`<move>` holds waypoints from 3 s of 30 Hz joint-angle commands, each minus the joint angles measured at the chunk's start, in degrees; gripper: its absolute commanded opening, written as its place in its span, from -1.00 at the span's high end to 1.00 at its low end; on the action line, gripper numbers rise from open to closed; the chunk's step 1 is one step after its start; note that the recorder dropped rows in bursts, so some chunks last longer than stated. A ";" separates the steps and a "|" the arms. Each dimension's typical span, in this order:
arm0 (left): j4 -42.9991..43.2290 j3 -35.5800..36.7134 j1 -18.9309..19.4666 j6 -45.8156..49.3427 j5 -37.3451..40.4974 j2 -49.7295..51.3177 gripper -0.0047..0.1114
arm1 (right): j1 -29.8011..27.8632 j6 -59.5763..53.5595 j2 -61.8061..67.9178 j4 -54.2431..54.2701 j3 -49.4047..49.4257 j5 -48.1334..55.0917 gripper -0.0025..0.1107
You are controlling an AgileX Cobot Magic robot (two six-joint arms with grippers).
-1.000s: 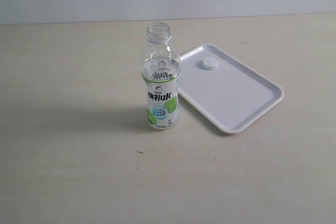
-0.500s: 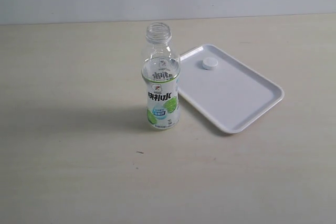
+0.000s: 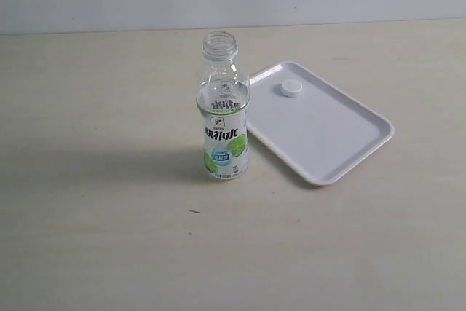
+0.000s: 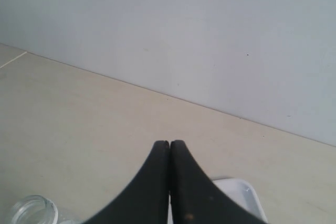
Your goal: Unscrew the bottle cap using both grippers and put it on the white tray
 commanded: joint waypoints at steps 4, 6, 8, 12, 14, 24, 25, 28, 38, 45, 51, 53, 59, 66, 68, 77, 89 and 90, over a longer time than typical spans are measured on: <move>0.57 0.19 0.14 0.40 -0.96 -0.32 0.92 | -0.33 0.17 -0.47 -0.22 0.33 -0.19 0.96; 0.57 0.19 0.14 0.40 -0.96 -0.32 0.92 | -0.33 0.17 -0.47 -0.22 0.33 -0.19 0.96; 0.57 0.19 0.14 0.40 -0.96 -0.32 0.92 | -0.33 0.17 -0.47 -0.22 0.33 -0.19 0.96; 0.57 0.19 0.14 0.40 -0.96 -0.32 0.92 | -0.33 0.17 -0.47 -0.22 0.33 -0.19 0.96; 0.57 0.19 0.14 0.40 -0.96 -0.32 0.92 | -0.33 0.17 -0.47 -0.22 0.33 -0.19 0.96; 0.57 0.19 0.14 0.40 -0.96 -0.32 0.92 | -0.33 0.17 -0.47 -0.22 0.33 -0.19 0.96; 0.57 0.19 0.14 0.40 -0.96 -0.32 0.92 | -0.33 0.17 -0.47 -0.22 0.33 -0.19 0.96; 0.57 0.19 0.14 0.40 -0.96 -0.32 0.92 | -0.33 -0.04 -0.47 -0.70 0.33 -0.56 0.96; 0.57 0.19 0.14 0.40 -0.96 -0.32 0.92 | -4.98 7.40 -23.72 -8.12 11.22 -5.58 0.96; 0.57 0.19 0.14 0.40 -0.96 -0.32 0.92 | -9.60 9.25 -50.86 -9.67 24.67 -11.11 0.96; 0.57 0.19 0.14 0.40 -0.96 -0.32 0.92 | -9.60 15.73 -50.64 -9.28 26.82 -10.36 0.96; 0.57 0.19 0.14 0.40 -0.96 -0.32 0.92 | -9.60 15.88 -50.40 -12.07 26.82 -10.46 0.96; 0.57 0.19 0.14 0.40 -0.96 -0.32 0.92 | -9.60 46.33 -53.96 -41.45 27.35 -8.44 0.96; 0.57 0.19 0.14 0.40 -0.96 -0.32 0.92 | -9.60 72.02 -59.26 -65.32 28.75 -3.16 0.96; 0.57 0.19 0.14 0.40 -0.96 -0.32 0.92 | -9.60 71.87 -61.65 -66.40 31.11 -3.26 0.96; 0.57 0.19 0.14 0.40 -0.96 -0.32 0.92 | -10.45 72.04 -71.67 -69.60 44.22 -5.53 0.96; 0.57 0.19 0.14 0.40 -0.96 -0.32 0.92 | -15.49 71.63 -75.78 -69.87 54.39 -6.34 0.96; 0.57 0.19 0.14 0.40 -0.96 -0.32 0.92 | -15.49 71.63 -75.78 -69.87 55.54 -6.47 0.96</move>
